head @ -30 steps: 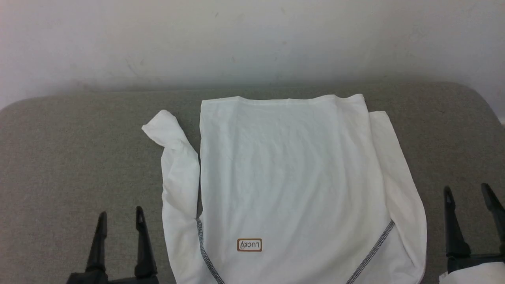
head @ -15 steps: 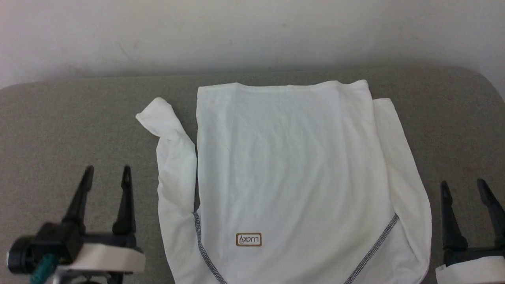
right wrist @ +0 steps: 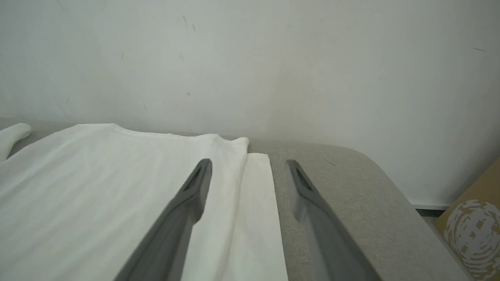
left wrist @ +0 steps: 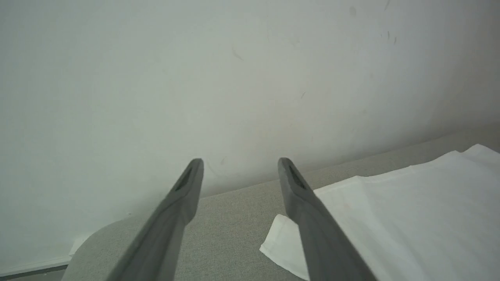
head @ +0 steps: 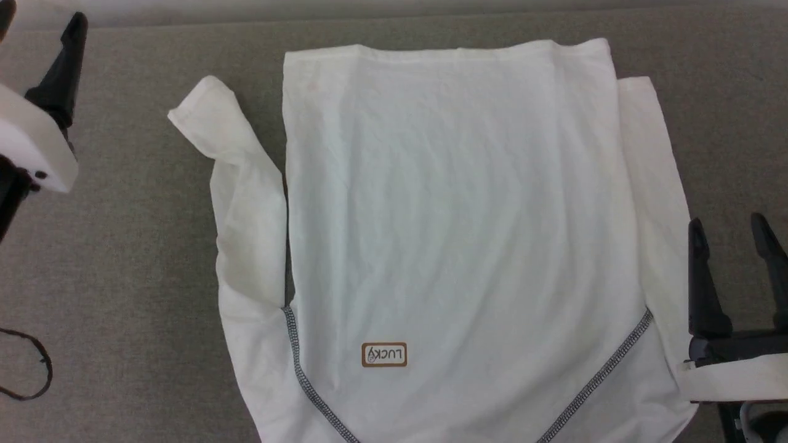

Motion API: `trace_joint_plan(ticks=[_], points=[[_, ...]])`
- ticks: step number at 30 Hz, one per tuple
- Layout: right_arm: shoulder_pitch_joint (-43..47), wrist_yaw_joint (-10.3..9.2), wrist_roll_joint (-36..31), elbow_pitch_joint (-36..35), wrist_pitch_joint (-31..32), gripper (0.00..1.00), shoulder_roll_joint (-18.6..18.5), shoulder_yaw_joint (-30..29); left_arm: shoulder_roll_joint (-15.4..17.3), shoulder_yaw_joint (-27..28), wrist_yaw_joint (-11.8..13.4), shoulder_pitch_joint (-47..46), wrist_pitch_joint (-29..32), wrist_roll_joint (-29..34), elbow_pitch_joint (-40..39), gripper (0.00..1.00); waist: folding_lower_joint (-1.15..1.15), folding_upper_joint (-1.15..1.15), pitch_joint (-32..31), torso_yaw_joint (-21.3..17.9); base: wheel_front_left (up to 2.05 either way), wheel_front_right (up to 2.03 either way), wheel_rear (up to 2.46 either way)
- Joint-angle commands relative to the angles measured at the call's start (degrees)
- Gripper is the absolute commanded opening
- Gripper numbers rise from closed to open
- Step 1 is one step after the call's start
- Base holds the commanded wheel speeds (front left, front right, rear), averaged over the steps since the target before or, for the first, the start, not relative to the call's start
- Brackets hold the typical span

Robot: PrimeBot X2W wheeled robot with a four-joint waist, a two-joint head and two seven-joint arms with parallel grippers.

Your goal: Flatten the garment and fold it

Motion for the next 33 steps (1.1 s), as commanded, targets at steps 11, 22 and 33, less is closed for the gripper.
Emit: trace_joint_plan(ticks=[11, 22, 33], points=[[-5.1, -0.04, -1.8, -1.6, 0.3, 1.00, 0.1, 1.0, -0.5, -6.7, -2.9, -12.6, 15.0, -3.5, 13.5, 1.00, -0.02, 0.00, 14.3, -2.1, 0.00, 0.00, 0.00], [-5.9, -0.04, -2.2, -2.2, 0.8, 1.00, 0.1, 0.2, -2.9, -6.2, -2.1, -14.0, 20.4, -8.5, 20.5, 0.93, -0.02, 0.00, 17.5, -2.4, 0.00, 0.00, 0.00], [-6.5, -0.04, -2.8, -1.2, 1.2, 1.00, 0.1, 0.5, -4.1, -6.0, -3.4, -12.8, 14.6, -9.6, 21.9, 0.00, -0.02, 0.00, 14.1, -1.4, 0.00, 0.00, 0.00]])
